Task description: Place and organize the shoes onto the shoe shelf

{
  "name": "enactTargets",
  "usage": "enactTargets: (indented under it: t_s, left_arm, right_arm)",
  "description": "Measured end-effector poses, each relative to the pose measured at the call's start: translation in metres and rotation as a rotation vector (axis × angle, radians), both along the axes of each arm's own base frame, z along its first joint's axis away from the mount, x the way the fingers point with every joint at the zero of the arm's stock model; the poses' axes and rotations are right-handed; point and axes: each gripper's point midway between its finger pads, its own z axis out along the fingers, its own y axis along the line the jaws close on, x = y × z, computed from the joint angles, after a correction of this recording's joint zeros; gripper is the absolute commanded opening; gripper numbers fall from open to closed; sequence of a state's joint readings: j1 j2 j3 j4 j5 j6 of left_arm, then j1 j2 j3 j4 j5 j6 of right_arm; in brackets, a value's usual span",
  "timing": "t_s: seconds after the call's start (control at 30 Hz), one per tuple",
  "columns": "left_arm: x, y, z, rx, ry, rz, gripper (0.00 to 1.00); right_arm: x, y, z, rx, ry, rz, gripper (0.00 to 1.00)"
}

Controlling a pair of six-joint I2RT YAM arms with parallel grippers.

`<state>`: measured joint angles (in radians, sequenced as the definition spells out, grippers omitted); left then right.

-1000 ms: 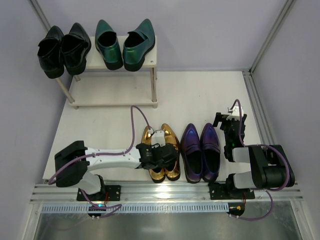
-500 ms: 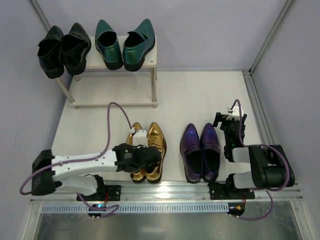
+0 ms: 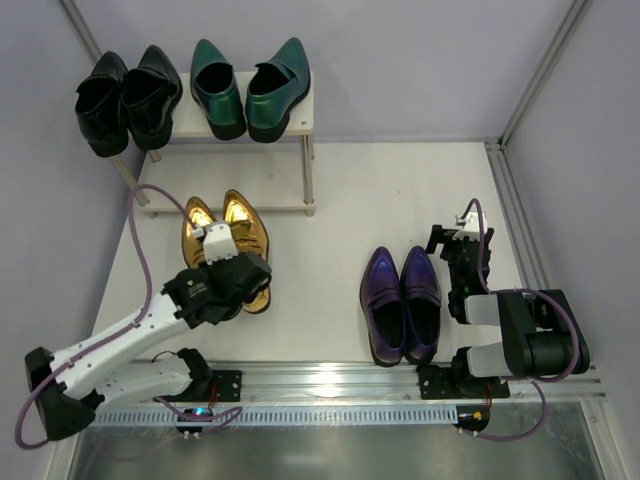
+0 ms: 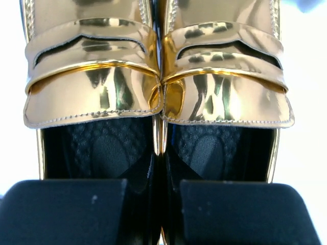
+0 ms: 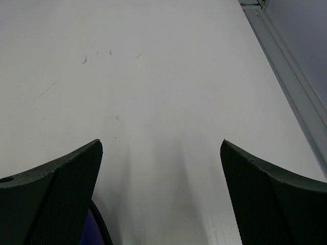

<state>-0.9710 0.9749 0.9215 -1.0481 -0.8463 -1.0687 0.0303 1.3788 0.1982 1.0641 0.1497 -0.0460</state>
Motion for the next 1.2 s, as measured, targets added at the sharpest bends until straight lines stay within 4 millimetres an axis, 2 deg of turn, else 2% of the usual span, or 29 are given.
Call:
enactTargets:
  t_s: [0.17,0.27,0.43,0.57,0.7,0.8,0.9,1.07,1.2]
  left_arm:
    - [0.041,0.052,-0.006,0.014,0.005,0.119,0.0]
    - [0.071,0.07,-0.013,0.034,0.038,0.143,0.0]
    - [0.122,0.077,-0.048,-0.004,0.148,0.091,0.0]
    - [0.142,0.08,-0.062,0.034,0.221,0.021,0.0]
    - [0.166,0.082,-0.045,0.018,0.175,-0.024,0.0]
    - [0.188,0.082,-0.025,0.035,0.1,-0.061,0.0]
    - [0.201,0.08,-0.009,0.052,0.037,-0.085,0.0]
    - [0.207,0.087,-0.003,0.116,0.015,-0.124,0.0]
    - [0.217,0.11,-0.005,0.152,0.003,-0.12,0.0]
  right_arm:
    - [0.0,0.0,0.0,0.0,0.0,0.0,0.97]
    - [0.0,0.0,0.0,0.0,0.0,0.0,0.97]
    - [0.0,0.0,0.0,0.0,0.0,0.0,0.97]
    - [0.0,0.0,0.0,0.0,0.0,0.0,0.97]
    - [0.0,0.0,0.0,0.0,0.0,0.0,0.97]
    - [0.0,0.0,0.0,0.0,0.0,0.0,0.97]
    - [0.0,0.0,0.0,0.0,0.0,0.0,0.97]
    - [0.0,0.0,0.0,0.0,0.0,0.0,0.97]
    - [0.0,0.0,0.0,0.0,0.0,0.0,0.97]
